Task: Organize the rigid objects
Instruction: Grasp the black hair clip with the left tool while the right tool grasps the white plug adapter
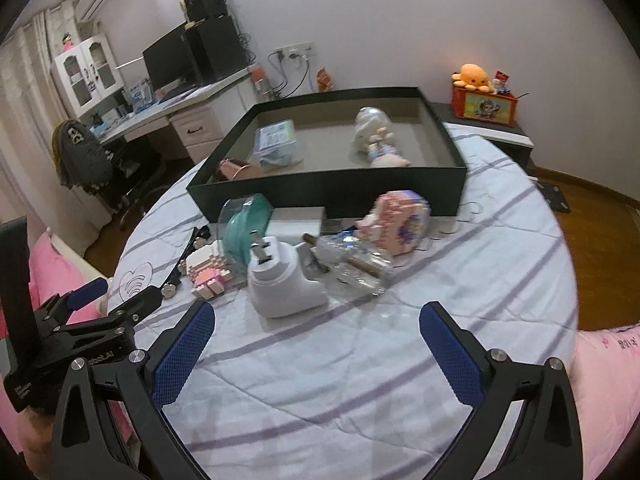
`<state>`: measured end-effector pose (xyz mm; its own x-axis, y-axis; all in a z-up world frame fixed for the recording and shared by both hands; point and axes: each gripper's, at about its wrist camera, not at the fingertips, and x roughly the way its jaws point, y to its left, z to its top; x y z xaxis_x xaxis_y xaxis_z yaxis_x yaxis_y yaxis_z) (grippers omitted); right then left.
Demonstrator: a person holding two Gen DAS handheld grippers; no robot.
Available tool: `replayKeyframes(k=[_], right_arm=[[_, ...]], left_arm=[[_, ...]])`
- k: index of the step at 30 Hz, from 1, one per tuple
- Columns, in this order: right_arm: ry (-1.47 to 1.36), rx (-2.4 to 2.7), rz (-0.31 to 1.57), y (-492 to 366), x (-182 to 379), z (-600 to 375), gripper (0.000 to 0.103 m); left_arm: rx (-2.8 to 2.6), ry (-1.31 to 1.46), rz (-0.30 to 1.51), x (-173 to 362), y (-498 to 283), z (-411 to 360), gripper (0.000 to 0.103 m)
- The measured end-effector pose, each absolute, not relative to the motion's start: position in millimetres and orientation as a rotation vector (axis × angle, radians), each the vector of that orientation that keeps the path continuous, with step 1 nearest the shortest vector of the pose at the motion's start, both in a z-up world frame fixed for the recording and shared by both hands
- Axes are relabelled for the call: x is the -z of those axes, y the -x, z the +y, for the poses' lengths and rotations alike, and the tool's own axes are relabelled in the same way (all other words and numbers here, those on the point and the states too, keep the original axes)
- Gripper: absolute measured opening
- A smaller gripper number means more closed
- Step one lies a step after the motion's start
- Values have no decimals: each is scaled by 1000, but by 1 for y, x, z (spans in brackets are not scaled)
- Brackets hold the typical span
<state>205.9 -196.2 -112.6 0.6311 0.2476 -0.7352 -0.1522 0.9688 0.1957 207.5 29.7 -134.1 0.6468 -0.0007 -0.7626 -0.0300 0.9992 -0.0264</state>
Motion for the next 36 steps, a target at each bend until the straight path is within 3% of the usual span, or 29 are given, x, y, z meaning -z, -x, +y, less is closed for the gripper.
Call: replayKeyframes(k=[11,13,17,21,23,25,26,36], right_arm=[[-73,-288,917,-238,136,-163,87],[-62,-291,935,-244,142,-159,78],[-33,-283,965,-253,155,-154,71],[-21,-272,963,-255,162,-153,62],[-25,-280,961,-256,161,-154,61],[-33,-285,960,-254,161,-155,61],[-32,-286,960,-254,161,-156,61],[-83,-316,941,-236,148,-166,61]], left_arm=[[29,-12,948,157,-243,35,97],[38,-18,954,160,-250,33,94],[57,-20,954,163,-260,30,89],[79,-12,934,161,-262,29,71],[89,-3,925,160,-263,29,53],[101,15,925,158,-262,32,24],[108,35,932,157,-263,35,20],[115,107,907,143,-243,45,19]])
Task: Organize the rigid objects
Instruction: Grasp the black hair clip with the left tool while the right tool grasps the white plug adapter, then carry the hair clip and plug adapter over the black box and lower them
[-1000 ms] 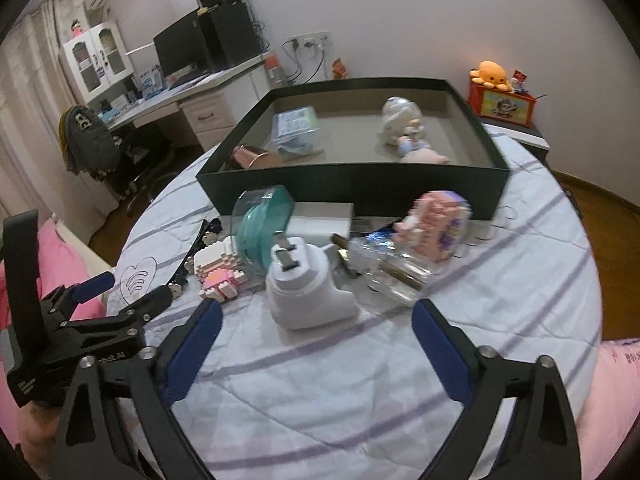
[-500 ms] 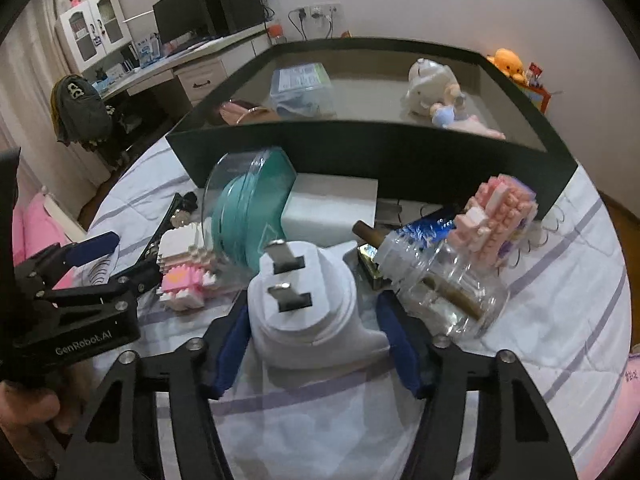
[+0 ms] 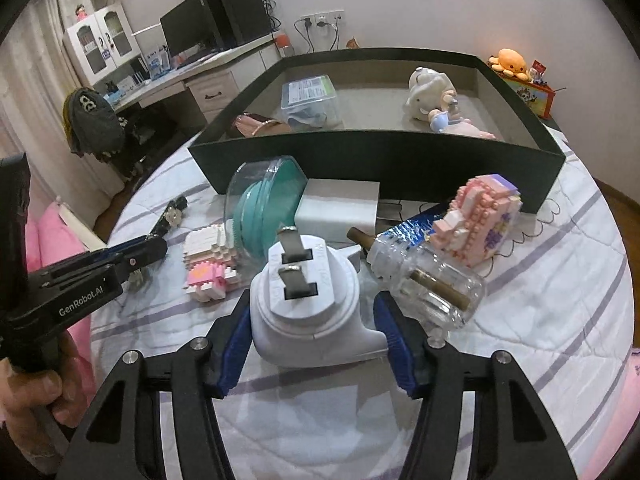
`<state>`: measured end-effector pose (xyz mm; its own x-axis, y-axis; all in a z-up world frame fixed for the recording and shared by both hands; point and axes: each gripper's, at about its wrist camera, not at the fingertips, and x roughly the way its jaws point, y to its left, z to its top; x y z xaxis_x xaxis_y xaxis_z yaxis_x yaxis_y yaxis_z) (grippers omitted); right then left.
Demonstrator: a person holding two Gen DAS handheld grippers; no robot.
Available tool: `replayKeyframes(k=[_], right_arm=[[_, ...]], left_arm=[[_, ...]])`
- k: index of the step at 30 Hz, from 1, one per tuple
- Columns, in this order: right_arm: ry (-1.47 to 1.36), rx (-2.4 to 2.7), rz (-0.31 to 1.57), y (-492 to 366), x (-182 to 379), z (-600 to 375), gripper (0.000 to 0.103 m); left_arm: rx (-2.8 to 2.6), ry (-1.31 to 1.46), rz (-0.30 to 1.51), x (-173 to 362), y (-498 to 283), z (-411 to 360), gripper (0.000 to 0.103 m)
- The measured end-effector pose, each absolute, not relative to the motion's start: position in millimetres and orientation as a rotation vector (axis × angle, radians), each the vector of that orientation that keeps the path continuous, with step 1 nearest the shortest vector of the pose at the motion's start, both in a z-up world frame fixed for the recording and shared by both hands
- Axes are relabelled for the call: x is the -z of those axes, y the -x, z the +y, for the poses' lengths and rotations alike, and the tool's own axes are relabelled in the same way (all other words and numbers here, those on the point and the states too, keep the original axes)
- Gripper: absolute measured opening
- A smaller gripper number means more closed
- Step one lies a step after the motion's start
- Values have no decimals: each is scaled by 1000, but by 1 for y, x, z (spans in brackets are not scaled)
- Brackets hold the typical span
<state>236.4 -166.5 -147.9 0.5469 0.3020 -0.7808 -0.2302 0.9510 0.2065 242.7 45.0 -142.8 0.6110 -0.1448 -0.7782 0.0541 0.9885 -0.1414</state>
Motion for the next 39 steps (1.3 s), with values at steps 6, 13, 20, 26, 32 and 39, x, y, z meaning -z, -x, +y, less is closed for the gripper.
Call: replayKeyframes(k=[6,13,20,26,32,39], right_arm=[[-103,-335,910,-227,133,-172,61],[-116,-333,901,-224,130,-177,61],[-129,-337,889,-218,125,-181,60],[-139,-354,868,-217,117,-182,61],[-137,-368,819,-217,98,-185,61],[-96,-376,727,-232,59,-185,61]], left_arm=[[122,102,876,126,-235,42,19],[131,135,900,132,-233,43,19],[136,136,862,119,-225,43,19],[143,126,823,102,-219,39,19],[162,97,755,73,-218,29,19],[207,69,665,32,-240,3,19]])
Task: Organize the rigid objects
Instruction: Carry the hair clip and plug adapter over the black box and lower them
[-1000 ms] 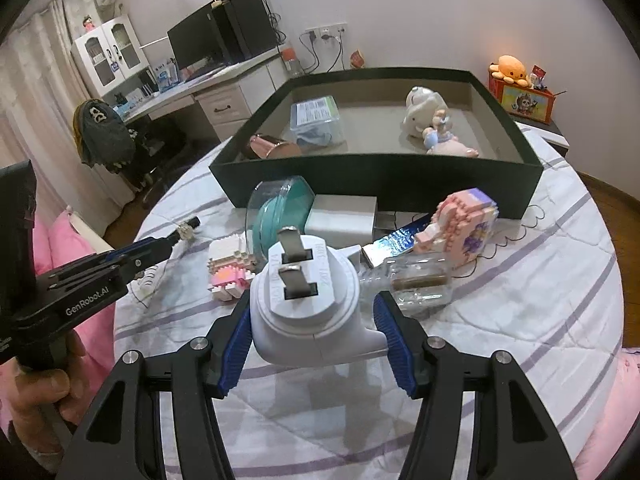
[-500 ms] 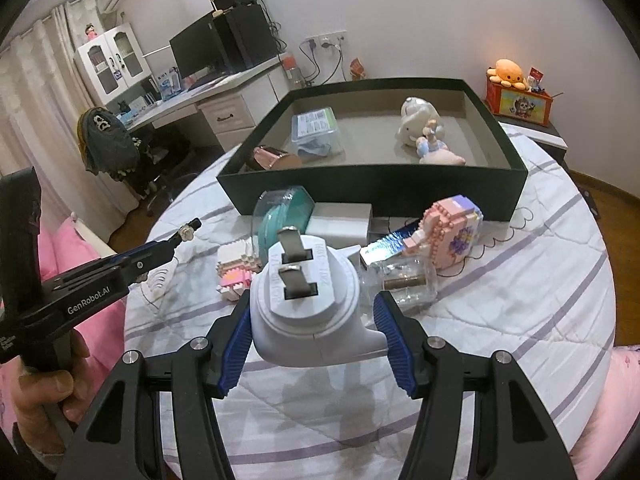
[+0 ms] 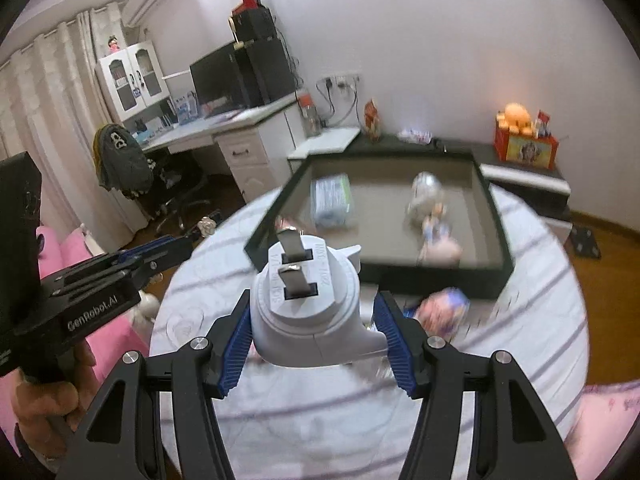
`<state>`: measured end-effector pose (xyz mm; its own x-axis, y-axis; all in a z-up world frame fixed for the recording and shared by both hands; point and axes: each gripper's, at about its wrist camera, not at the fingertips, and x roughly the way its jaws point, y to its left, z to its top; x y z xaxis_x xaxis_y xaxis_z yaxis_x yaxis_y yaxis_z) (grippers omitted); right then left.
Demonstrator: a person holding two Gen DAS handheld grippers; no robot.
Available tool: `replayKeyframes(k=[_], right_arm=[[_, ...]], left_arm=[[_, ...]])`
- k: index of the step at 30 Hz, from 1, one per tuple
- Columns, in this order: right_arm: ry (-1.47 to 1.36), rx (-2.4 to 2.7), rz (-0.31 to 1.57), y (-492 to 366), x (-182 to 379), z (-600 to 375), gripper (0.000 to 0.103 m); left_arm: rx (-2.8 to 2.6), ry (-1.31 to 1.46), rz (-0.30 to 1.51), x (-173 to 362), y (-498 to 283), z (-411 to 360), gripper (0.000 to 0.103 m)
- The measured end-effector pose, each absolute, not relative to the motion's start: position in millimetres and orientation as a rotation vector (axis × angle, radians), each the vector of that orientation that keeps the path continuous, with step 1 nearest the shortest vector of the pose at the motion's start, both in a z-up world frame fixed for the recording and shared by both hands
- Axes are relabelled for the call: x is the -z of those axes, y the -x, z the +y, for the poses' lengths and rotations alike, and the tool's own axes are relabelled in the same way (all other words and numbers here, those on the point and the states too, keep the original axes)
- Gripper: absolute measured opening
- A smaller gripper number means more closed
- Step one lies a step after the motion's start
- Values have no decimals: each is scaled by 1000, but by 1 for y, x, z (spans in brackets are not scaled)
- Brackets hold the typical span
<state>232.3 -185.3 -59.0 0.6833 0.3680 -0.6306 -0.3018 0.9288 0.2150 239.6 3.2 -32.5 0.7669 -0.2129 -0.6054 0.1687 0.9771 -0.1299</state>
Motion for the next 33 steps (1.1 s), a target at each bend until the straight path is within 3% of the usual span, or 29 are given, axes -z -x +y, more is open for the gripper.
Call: replayKeyframes(k=[10,27,29,32,33], right_arm=[[-43,-303,688,-309,34,-212,61],[-48,-252,859,-408,97,-226,61],[-50,-240,867,-410,101,-226,61],[-61,-235,871,-410,101,-226,70],[-62,-225,865,-407,100,-227,75]], left_arm=[[271,63,658,22,-313,-41,19],[244,20,809,80,-399,-82,20],[225,11,814,82,-401,-80,23],[191,3,797,79,-395,-74,44],[179,8,782,76,-391,-70,56]])
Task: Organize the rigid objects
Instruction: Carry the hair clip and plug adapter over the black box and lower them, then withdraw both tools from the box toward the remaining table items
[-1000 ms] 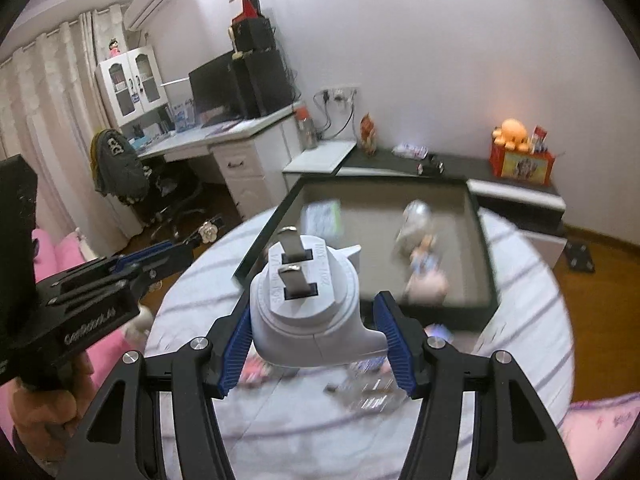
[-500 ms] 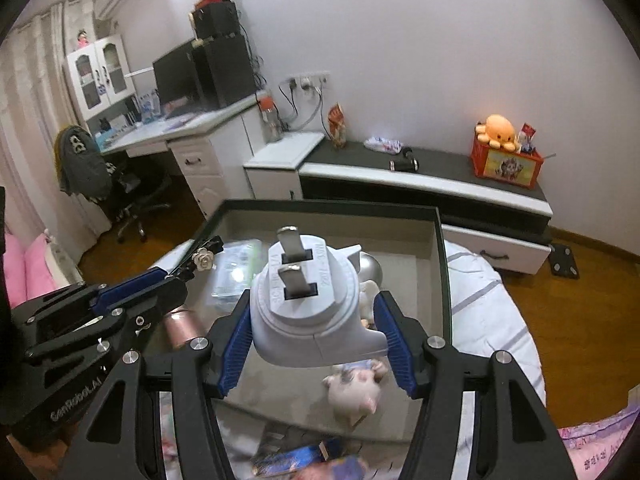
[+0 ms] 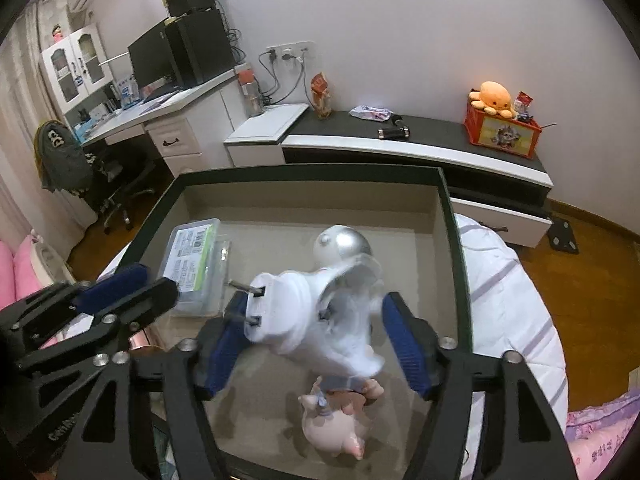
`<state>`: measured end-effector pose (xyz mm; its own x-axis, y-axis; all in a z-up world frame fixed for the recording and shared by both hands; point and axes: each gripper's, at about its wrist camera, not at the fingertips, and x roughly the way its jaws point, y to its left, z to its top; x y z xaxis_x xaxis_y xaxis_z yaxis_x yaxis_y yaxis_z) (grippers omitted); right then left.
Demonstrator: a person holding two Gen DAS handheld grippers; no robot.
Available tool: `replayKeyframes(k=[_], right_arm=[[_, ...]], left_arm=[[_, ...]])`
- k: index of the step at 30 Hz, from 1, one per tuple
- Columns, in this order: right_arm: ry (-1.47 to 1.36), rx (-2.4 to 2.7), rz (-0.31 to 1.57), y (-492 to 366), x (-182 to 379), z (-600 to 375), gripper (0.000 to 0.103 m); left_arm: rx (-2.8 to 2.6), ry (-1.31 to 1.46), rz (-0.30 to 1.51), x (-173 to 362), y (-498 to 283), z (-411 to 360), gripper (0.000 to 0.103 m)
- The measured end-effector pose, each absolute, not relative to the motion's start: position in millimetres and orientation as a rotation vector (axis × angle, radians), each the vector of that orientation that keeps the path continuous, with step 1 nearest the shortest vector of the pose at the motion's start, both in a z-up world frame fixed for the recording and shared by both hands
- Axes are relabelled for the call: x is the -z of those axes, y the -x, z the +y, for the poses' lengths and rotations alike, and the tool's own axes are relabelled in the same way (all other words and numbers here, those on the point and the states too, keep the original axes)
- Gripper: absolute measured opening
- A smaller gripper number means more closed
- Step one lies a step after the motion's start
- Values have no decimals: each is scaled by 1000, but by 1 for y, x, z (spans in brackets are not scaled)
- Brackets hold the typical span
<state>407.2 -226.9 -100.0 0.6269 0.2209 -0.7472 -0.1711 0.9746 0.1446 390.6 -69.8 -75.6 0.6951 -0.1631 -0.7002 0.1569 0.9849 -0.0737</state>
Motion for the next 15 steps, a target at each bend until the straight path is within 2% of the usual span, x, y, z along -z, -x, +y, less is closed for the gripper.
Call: replayKeyframes(k=[1,2,3,4,9,11,15], right_arm=[[-64,-217,858,-406,99,-228,80],[-71,-208,848,-404,96,-231,82],[-92,-210,837,-401,94,-234,84],[-108,-214,830,-399,93,-236,86],[-126,-191,793,-384,76,-238,87],[-135,-188,774,-374,68,-238,101],[-157,-195,727,-350,49,-237,103]], left_arm=[[176,15,775,73,-388,-67,75],[173,28,760,69,-384,-62,85],[163,38,733,63,-377,-58,99],[154,41,703,58,-371,-54,103],[115,20,659,38,-344,-46,103],[104,20,650,32,-335,-44,103],[95,32,623,17,-311,-38,103]])
